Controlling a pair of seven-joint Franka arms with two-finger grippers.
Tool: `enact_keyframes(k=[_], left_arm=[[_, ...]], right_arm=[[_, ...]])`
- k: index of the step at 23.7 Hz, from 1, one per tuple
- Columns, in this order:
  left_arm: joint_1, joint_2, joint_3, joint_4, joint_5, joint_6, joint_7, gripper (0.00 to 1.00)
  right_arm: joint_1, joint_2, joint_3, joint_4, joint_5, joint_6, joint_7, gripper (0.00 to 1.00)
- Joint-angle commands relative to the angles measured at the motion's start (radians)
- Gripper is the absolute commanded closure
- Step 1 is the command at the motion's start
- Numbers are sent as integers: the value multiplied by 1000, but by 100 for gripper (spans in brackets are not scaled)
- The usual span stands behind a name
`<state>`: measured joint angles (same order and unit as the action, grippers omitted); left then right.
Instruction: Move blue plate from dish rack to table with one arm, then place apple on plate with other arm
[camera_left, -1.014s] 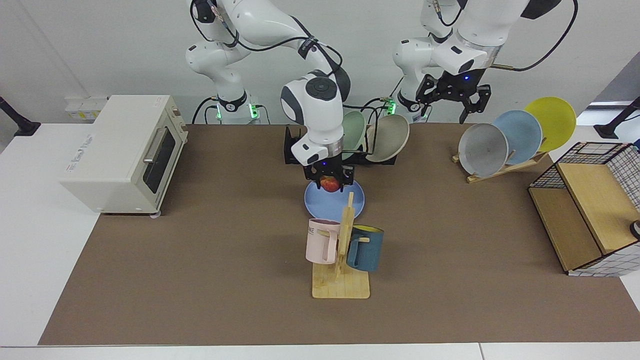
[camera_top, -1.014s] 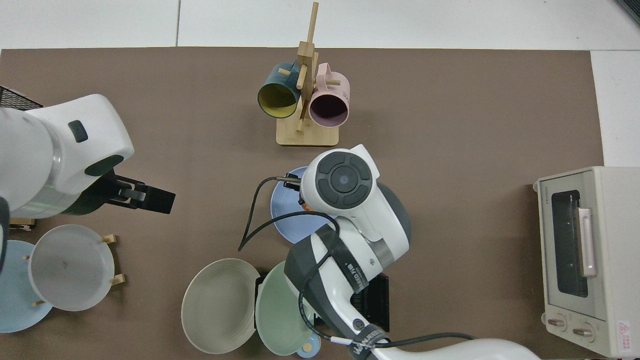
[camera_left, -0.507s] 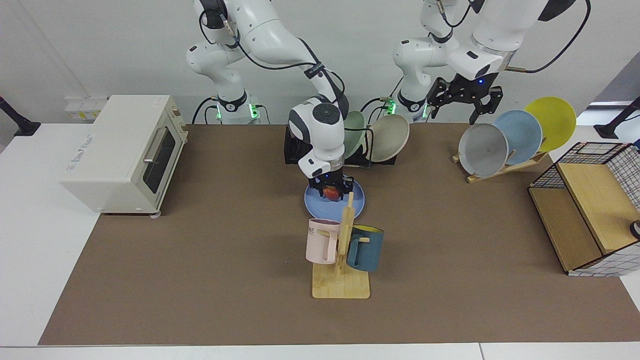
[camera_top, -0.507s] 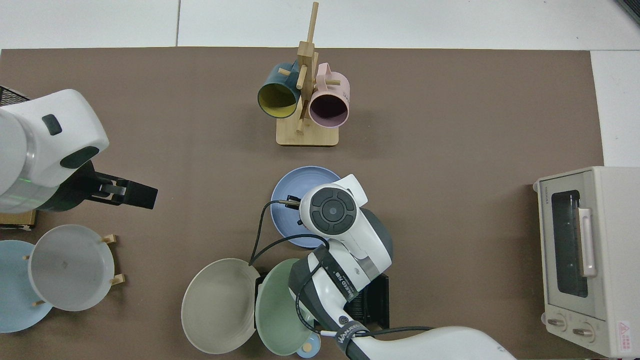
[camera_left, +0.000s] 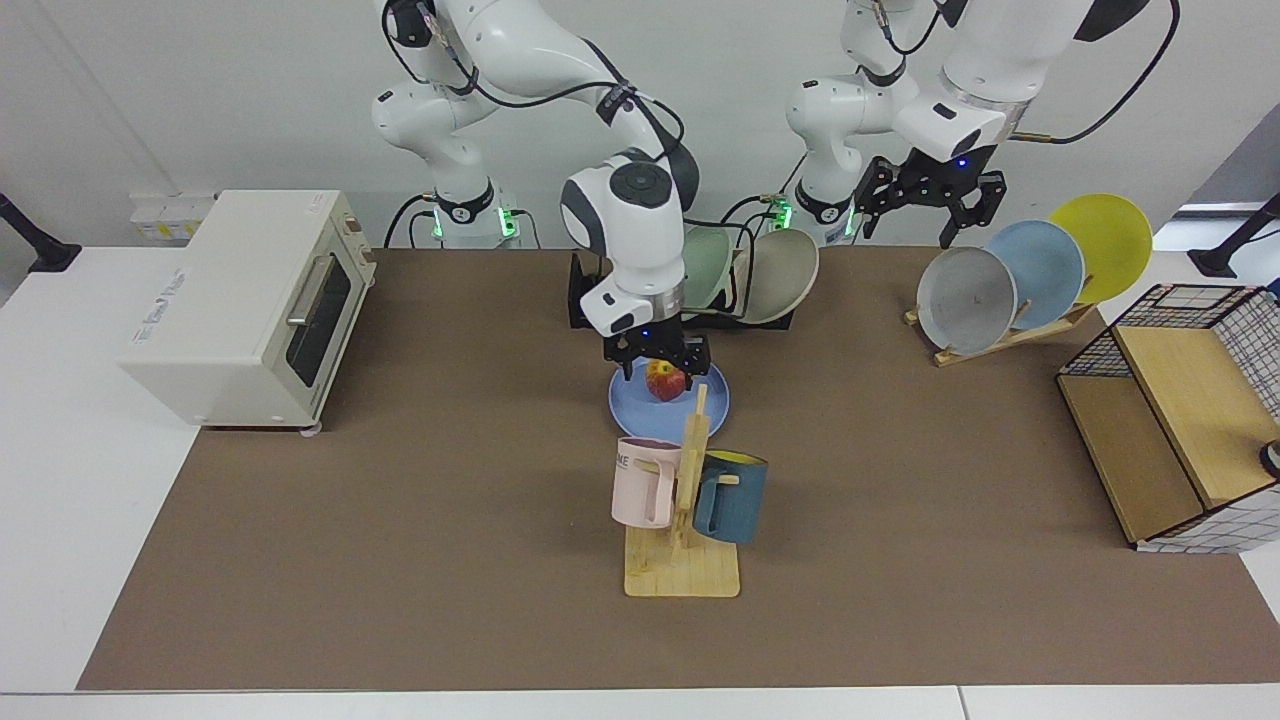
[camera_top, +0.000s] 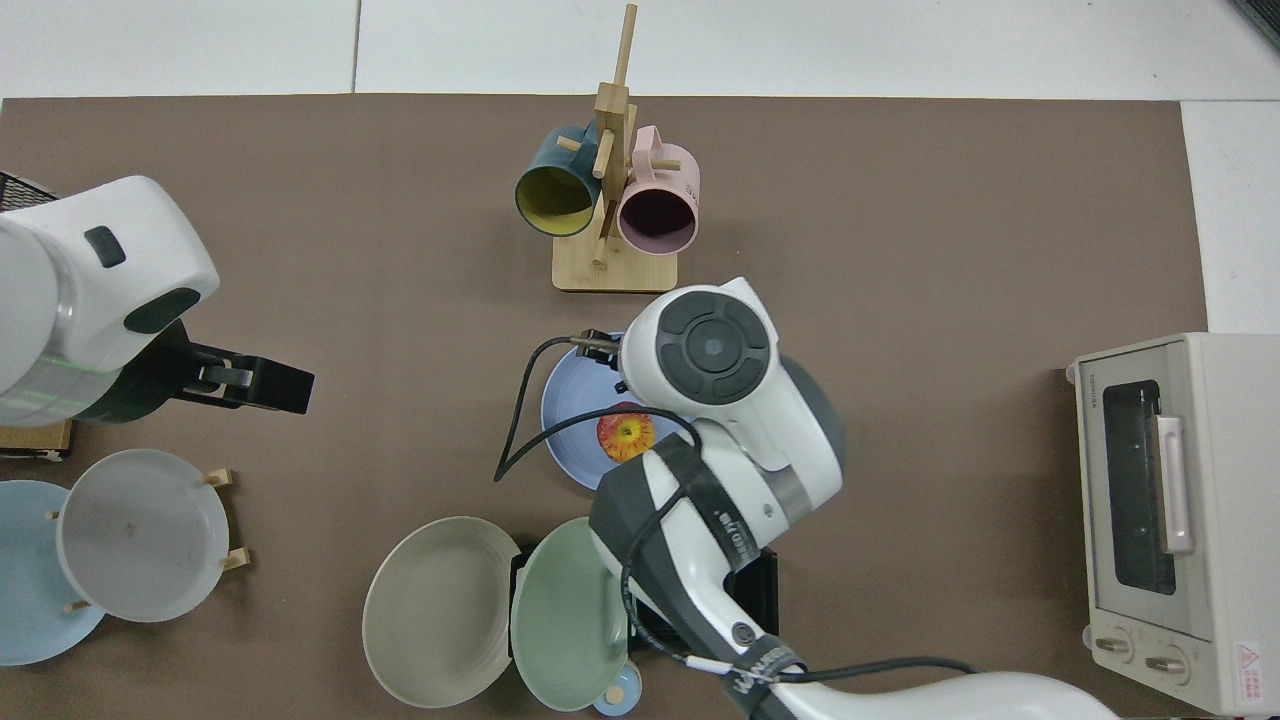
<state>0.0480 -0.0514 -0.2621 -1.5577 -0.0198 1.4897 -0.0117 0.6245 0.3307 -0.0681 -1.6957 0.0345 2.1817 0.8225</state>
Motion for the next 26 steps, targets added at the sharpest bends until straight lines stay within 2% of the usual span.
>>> enact_keyframes(k=[1,9,15,18,21,24,26], left_arm=[[-7,-10,3,4,29,-12,-44,0],[9,-11,9,1,24,-16,-39,0],[10,-11,11,1,24,-16,-44,0],[10,-11,11,1,24,-16,-42,0],[10,-11,11,1,24,-16,-42,0],[10,-11,12,1,24,-16,-44,0],[10,-11,12,1,24,-16,-42,0]], right_arm=[[-135,-111,13,-12,7,-97,-230,0],[-379,-190,13,-13,8,-175,-698,0],[-512,-249,11,-16,5,-230,-976,0],[-555,-286,11,-18,5,-249,-1008,0],[-575,-326,10,-13,7,-321,-999,0],[-585,-374,11,-15,18,-437,-976,0],[-586,-383,11,-15,22,-464,-935,0]])
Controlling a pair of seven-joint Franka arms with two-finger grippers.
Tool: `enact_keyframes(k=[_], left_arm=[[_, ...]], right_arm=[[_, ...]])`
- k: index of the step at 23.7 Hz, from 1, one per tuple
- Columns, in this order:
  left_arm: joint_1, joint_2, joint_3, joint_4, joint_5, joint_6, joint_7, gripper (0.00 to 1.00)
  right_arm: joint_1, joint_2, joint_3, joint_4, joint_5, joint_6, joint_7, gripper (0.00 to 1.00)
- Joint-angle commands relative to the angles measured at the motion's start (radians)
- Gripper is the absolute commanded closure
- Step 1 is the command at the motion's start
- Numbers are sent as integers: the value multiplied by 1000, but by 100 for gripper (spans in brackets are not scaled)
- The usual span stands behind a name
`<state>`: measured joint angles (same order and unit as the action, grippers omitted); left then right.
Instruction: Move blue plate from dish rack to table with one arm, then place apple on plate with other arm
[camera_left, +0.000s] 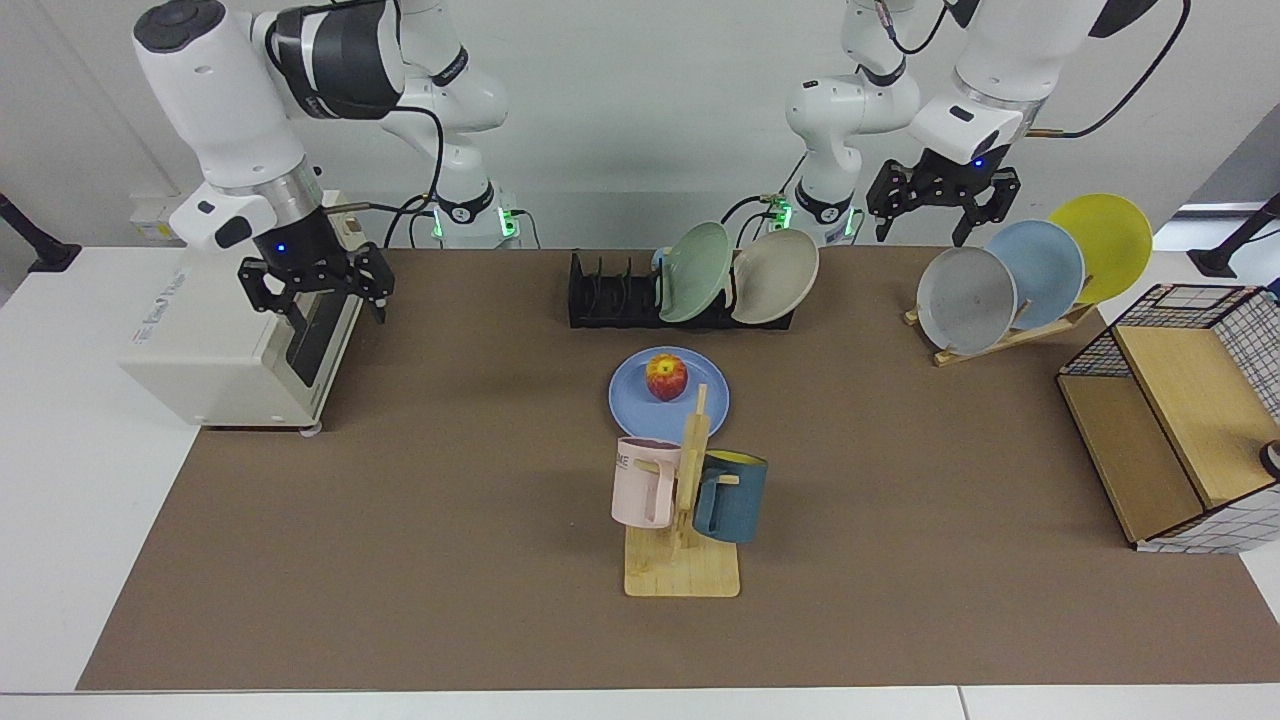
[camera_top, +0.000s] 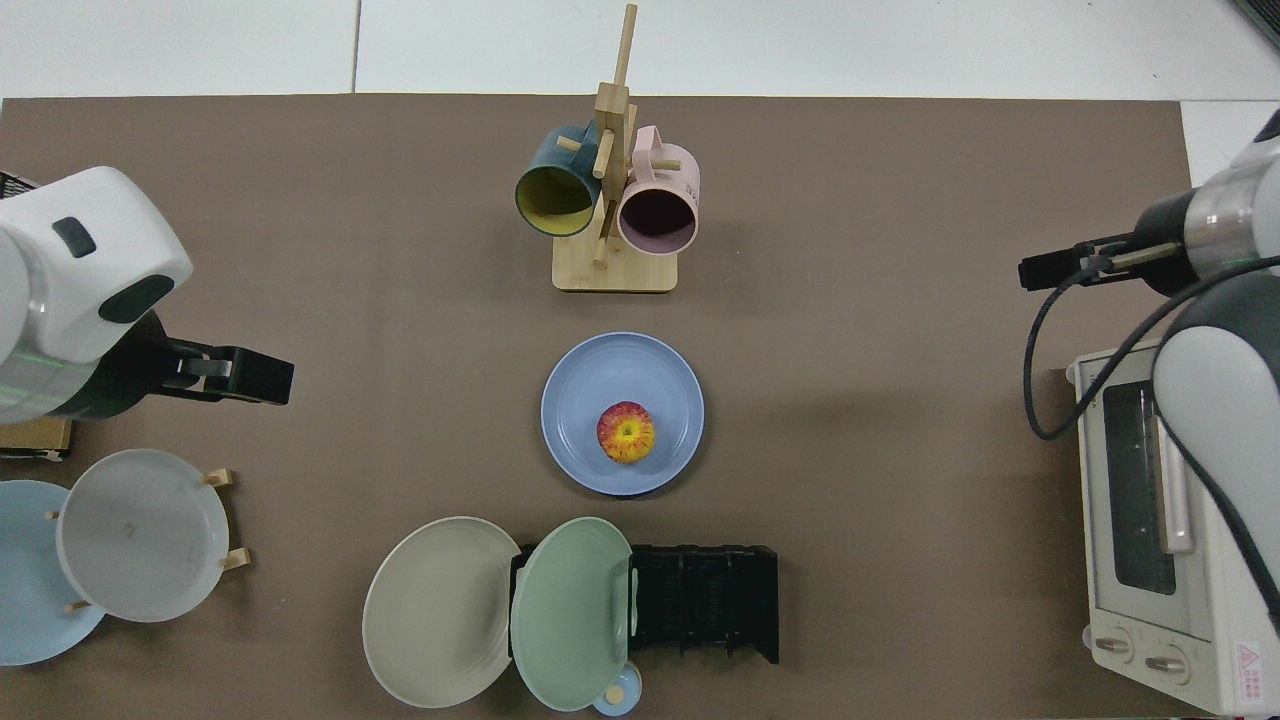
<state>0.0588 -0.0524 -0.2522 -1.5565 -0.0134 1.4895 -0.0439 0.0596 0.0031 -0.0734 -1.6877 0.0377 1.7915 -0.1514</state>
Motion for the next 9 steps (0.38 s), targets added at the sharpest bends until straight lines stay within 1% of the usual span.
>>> enact_keyframes(k=[1,6,9], left_arm=[[0,-11,2,-1,18,-15,-11,0],[0,-11,2,-1,18,-15,-10,0],[0,-11,2,-1,18,-15,-11,0]], right_arm=[[-20,-57,17,-26,19,-80,58,0],[-9,-64,23,-33,8,-99,150,0],[-7,-64,23,-33,-4,-96,150,0]])
